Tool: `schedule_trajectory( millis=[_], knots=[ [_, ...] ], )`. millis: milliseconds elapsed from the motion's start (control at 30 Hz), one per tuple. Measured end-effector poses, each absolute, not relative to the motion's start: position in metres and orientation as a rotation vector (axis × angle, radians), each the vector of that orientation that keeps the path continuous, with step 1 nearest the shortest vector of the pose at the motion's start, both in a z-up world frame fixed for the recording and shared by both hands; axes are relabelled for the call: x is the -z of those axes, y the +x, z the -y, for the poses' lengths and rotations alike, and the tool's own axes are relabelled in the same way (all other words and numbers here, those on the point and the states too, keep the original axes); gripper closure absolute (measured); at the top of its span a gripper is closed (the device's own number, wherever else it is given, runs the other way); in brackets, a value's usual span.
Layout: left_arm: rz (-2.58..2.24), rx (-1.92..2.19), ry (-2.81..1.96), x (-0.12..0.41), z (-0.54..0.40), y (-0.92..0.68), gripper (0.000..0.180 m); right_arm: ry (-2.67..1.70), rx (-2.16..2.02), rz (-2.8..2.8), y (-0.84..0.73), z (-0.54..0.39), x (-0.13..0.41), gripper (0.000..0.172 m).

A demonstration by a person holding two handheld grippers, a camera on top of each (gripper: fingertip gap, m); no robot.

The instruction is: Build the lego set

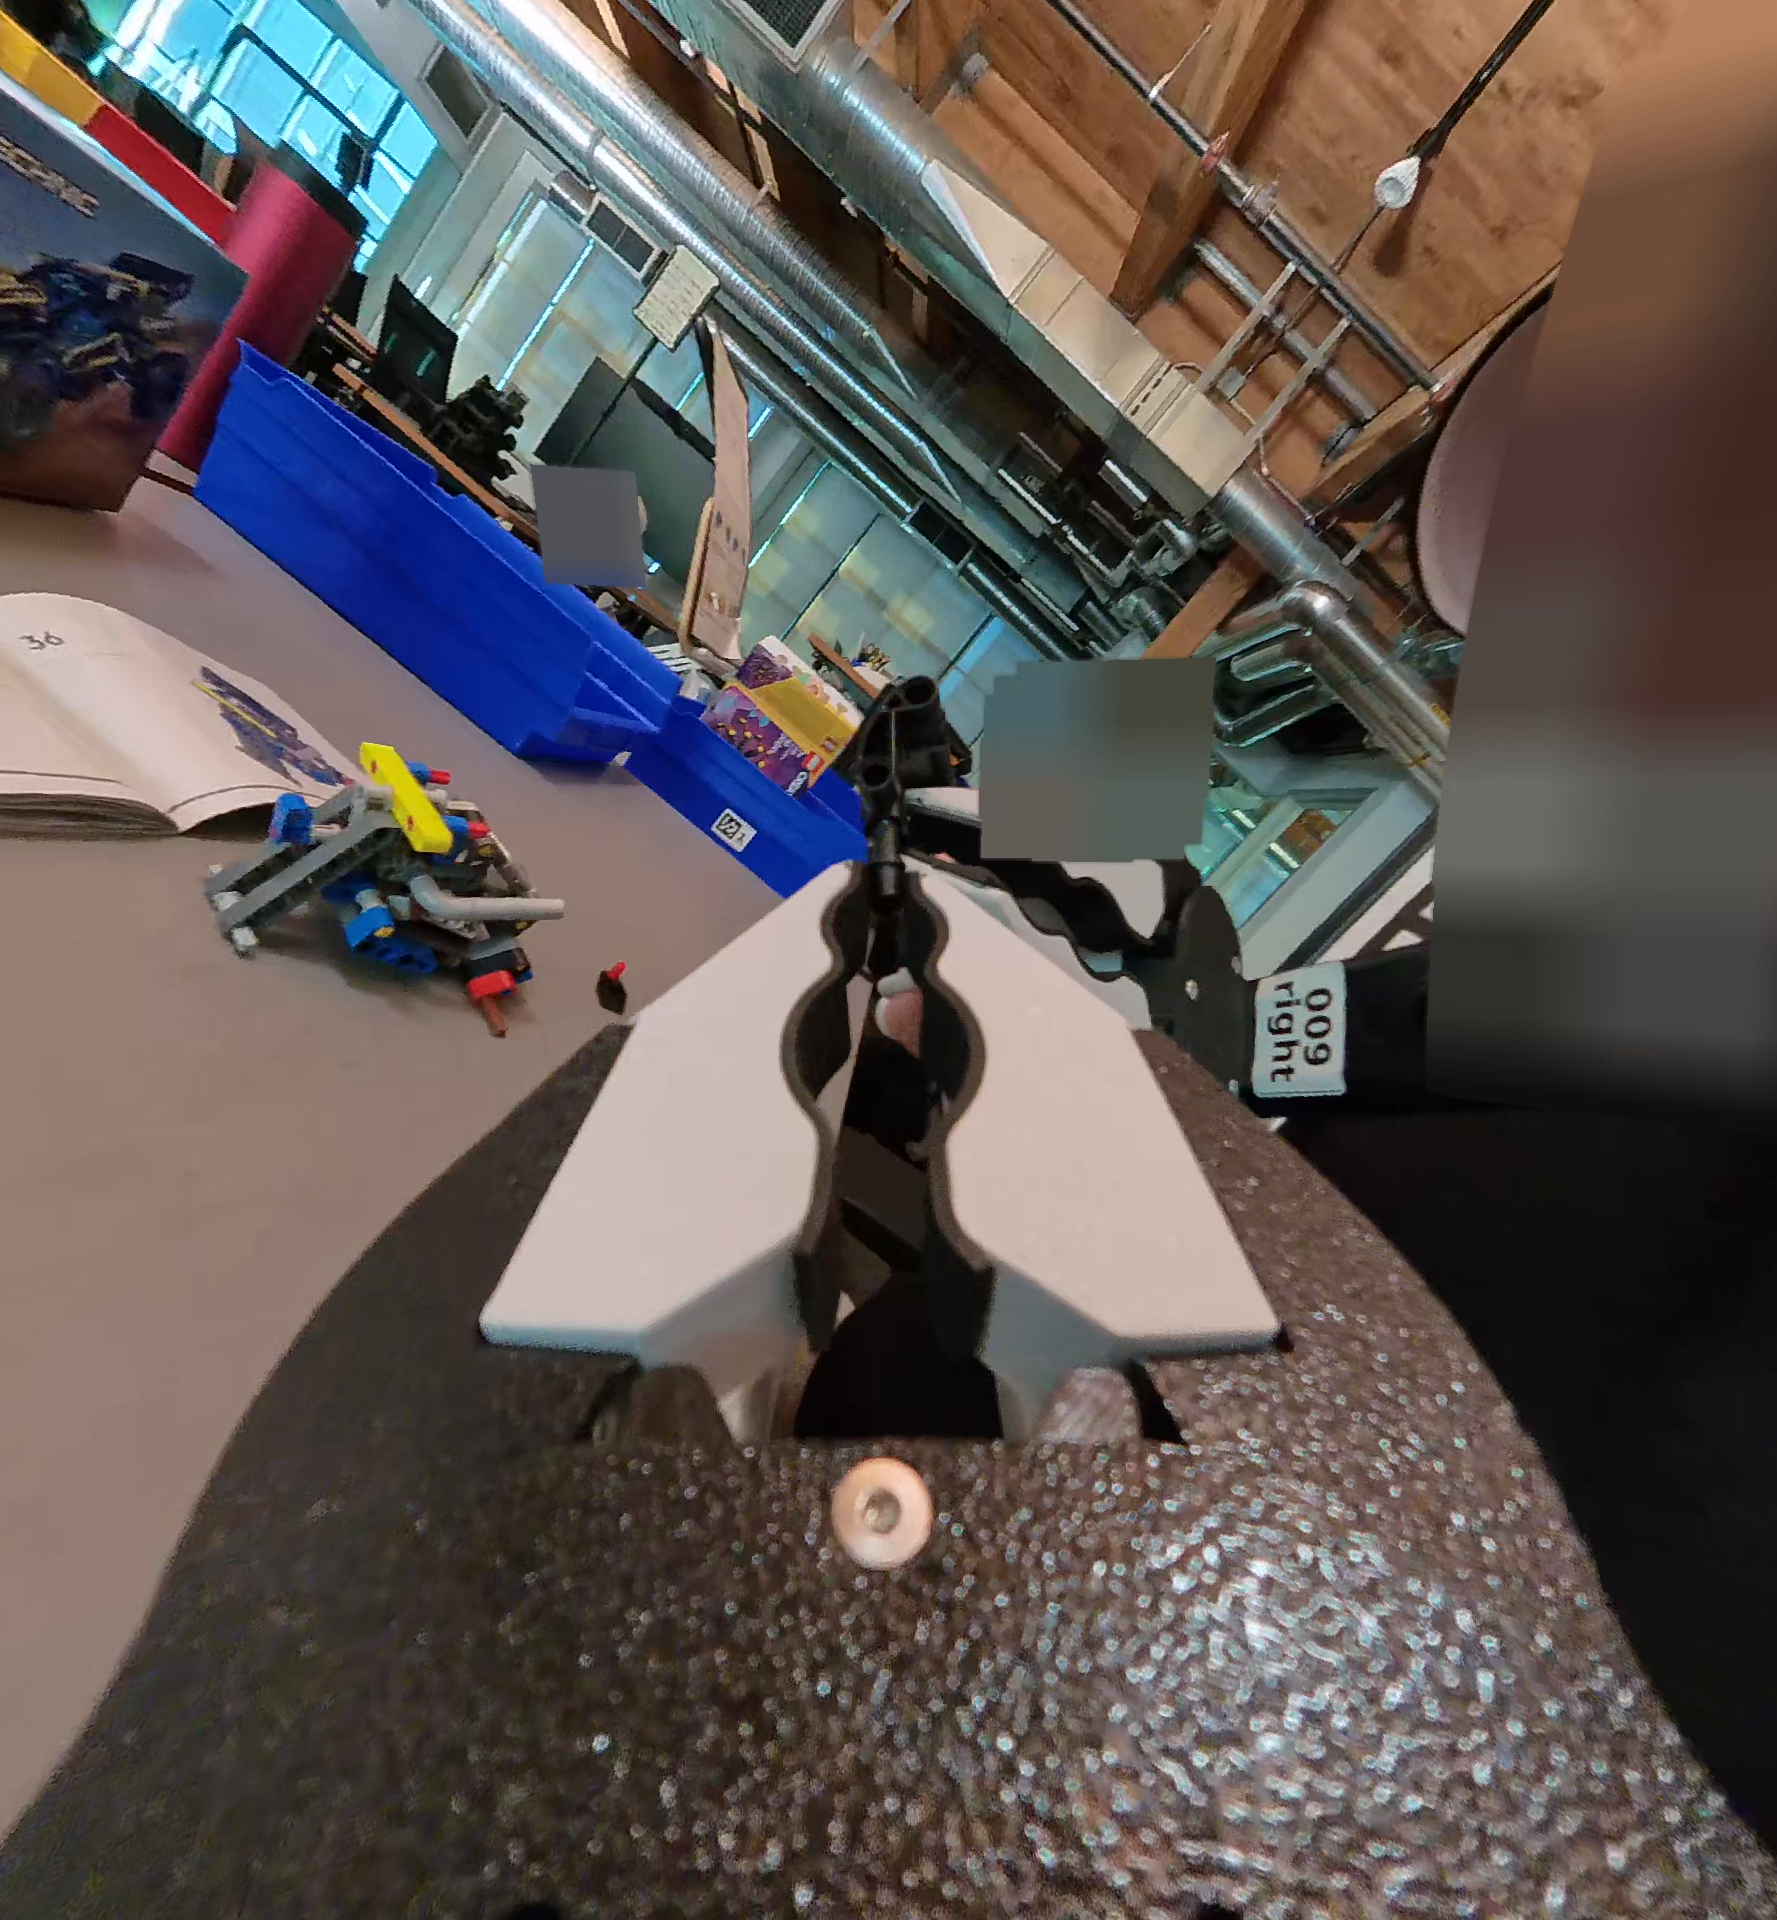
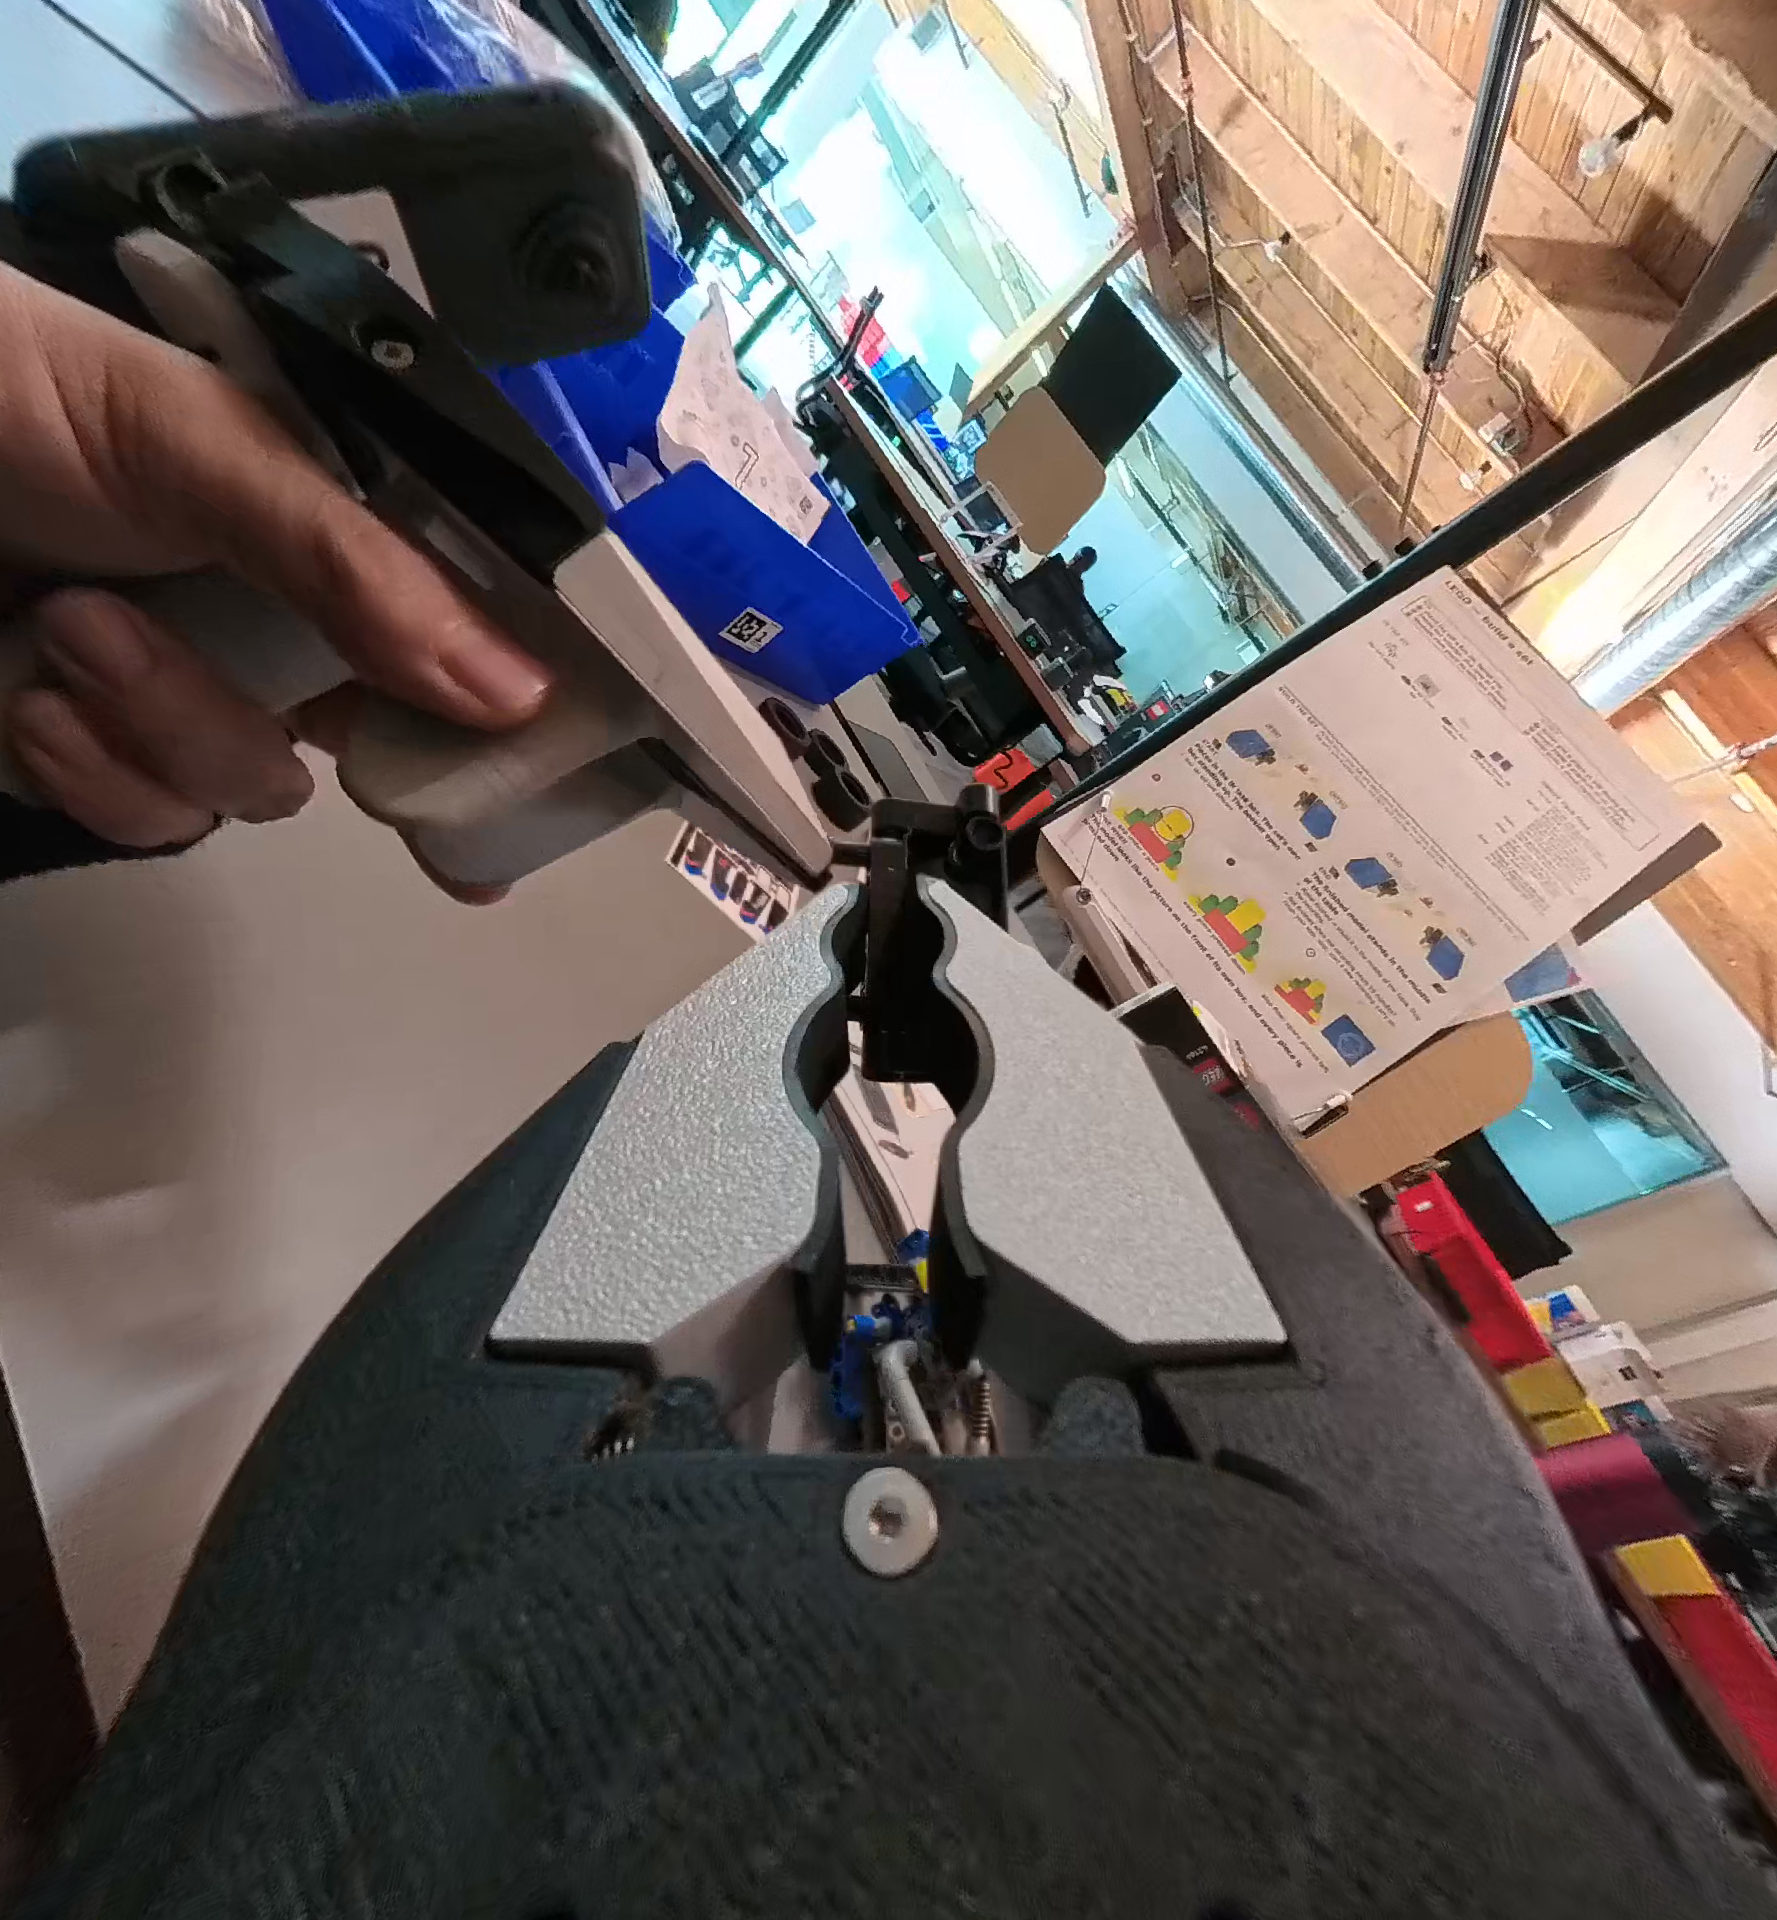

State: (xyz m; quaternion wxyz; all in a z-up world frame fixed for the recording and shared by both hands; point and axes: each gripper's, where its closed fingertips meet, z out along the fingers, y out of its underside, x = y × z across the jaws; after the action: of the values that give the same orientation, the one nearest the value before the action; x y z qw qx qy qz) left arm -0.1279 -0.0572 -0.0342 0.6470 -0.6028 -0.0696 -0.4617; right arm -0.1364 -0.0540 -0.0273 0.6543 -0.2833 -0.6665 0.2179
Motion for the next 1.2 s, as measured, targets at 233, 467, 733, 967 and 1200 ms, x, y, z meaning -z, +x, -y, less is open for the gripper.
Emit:
schedule_trajectory(
  millis=[233, 467, 733, 967, 1200],
  knots=[
    [0.121, 0.976, -1.351, 0.031, 0.055, -0.127, 0.176, -0.725, -0.58, 1.516, -0.135, 0.051, 0.026, 0.167],
    [-0.113, 0.518, -1.479, 0.035, 0.055, -0.126, 0.172, -0.733, -0.593, 1.509, -0.135, 0.048, 0.026, 0.167],
    [-0.166, 0.367, -1.539, 0.036, 0.057, -0.133, 0.164, -0.705, -0.541, 1.539, -0.135, 0.05, 0.028, 0.168],
    [-0.26, 0.327, -1.567, 0.038, 0.059, -0.124, 0.167, -0.844, -0.902, 1.526, -0.133, 0.051, 0.027, 0.167],
    [-0.424, 0.285, -1.617, 0.043, 0.07, -0.125, 0.133, -0.872, -1.424, 1.632, -0.12, 0.069, 0.037, 0.167]
  ],
)
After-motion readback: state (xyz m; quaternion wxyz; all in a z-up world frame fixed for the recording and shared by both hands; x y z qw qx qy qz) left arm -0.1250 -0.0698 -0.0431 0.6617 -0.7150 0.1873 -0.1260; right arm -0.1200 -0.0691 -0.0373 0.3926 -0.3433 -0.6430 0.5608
